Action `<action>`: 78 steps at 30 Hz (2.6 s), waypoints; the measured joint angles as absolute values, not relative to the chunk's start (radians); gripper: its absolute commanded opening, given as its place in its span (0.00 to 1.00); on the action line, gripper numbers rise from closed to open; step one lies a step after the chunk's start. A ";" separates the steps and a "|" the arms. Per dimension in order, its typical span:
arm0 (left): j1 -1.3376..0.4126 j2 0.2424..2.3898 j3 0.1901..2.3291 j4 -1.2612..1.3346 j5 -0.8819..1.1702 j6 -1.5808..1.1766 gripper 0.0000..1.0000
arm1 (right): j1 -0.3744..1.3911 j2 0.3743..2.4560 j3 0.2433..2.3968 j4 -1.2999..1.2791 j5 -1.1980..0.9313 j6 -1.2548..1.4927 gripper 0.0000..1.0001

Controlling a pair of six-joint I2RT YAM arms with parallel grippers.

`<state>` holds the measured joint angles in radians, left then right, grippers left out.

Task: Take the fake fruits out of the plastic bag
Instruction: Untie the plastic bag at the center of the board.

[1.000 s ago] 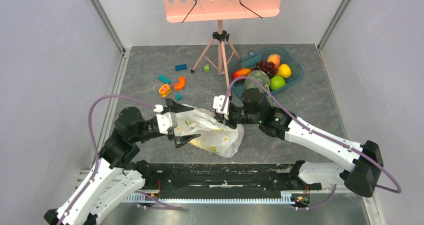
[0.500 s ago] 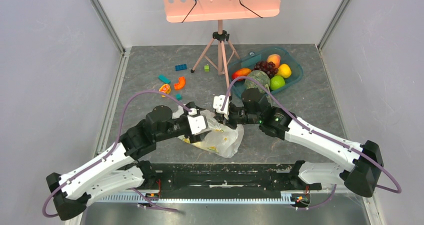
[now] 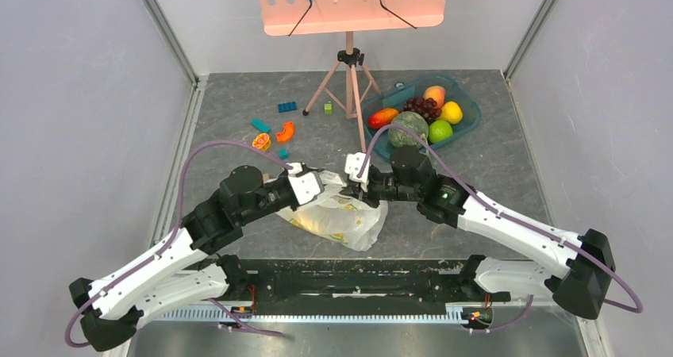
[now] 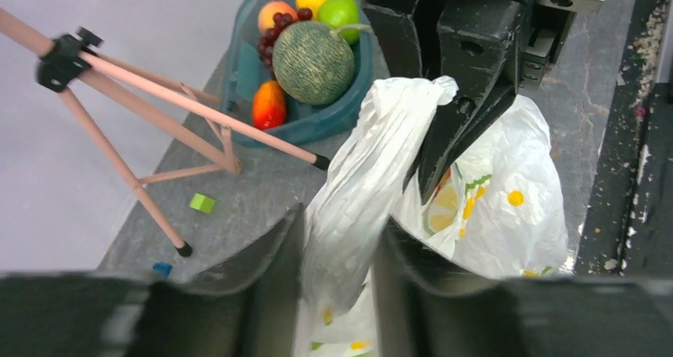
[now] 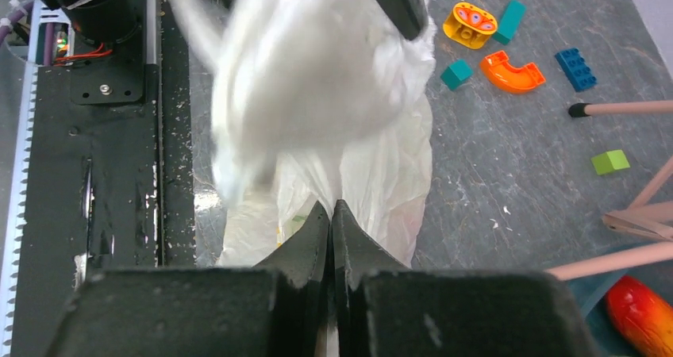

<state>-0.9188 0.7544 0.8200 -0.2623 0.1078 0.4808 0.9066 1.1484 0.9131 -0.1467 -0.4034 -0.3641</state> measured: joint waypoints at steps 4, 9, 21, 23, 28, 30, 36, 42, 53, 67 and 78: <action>-0.920 0.728 0.820 -0.223 0.083 0.433 0.09 | 0.906 1.107 0.875 -0.118 -0.375 -0.341 0.00; -0.921 0.727 0.829 -0.171 -0.059 0.345 0.02 | 0.906 1.045 0.825 -0.091 -0.324 -0.305 0.00; -0.908 0.797 0.942 -0.149 -0.507 0.109 0.02 | 0.906 0.946 0.768 0.107 0.010 -0.046 0.00; -0.889 0.815 0.976 -0.154 -0.532 0.089 0.02 | 0.906 0.948 0.773 0.124 0.087 0.000 0.00; -0.801 0.854 1.056 -0.163 -0.531 0.054 0.02 | 0.903 1.002 0.867 0.153 0.280 0.072 0.00; -0.744 0.879 1.095 -0.163 -0.501 0.030 0.02 | 0.891 1.033 0.923 0.168 0.342 0.089 0.01; -0.680 0.920 1.131 -0.151 -0.373 -0.044 0.02 | 0.860 1.069 0.971 0.213 0.422 0.133 0.15; -0.680 0.852 0.942 -0.110 -0.251 -0.149 0.02 | 0.858 1.002 0.774 0.276 0.423 0.164 0.64; -0.680 0.775 0.860 -0.110 -0.203 -0.228 0.02 | 0.858 0.925 0.714 0.221 0.263 0.076 0.58; -0.680 0.697 0.775 -0.072 -0.218 -0.278 0.02 | 1.152 1.153 1.051 -0.002 0.230 0.120 0.24; -0.680 0.622 0.717 -0.070 -0.231 -0.314 0.02 | 1.154 1.328 1.077 -0.009 0.331 0.215 0.20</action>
<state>-0.6800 0.6220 0.7170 -0.0704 -0.2314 -0.3141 1.1538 1.3281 1.0775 -0.0086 0.3305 0.2146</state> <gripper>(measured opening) 0.035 0.208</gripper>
